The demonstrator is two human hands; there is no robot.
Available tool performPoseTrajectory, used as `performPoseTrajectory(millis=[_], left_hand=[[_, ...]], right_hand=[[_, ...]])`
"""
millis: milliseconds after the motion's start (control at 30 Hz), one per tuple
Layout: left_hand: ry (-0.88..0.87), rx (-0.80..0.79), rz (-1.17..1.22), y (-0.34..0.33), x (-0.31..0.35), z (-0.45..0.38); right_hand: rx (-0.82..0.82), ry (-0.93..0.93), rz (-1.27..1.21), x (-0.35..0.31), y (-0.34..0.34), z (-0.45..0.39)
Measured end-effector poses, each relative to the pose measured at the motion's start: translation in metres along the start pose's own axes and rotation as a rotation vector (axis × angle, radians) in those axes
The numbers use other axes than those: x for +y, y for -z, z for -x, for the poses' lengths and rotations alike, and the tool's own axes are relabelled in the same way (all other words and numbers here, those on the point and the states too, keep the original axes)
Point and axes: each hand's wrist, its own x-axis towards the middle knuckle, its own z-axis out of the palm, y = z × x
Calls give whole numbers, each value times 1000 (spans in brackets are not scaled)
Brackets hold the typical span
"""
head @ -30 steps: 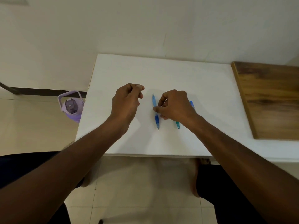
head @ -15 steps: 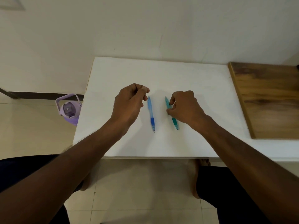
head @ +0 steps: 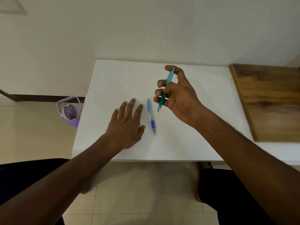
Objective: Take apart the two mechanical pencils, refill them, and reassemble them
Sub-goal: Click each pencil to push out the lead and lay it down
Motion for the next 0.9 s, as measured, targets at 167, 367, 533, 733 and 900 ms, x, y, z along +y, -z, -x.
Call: performPoseTrajectory(millis=[167, 367, 533, 733, 900], left_hand=[[-24, -4, -21, -6, 2, 1], [-1, 3, -27, -6, 7, 0], [-5, 4, -42, -6, 7, 0], [-4, 5, -45, -5, 8, 1], [-6, 13, -49, -5, 8, 1]], right_hand=[[-167, -90, -345, -7, 6, 13], [-93, -115, -260, -8, 1, 13], [-87, -104, -297, -9, -2, 15], [-88, -83, -318, -7, -3, 16], [-42, -51, -291, -6, -1, 15]])
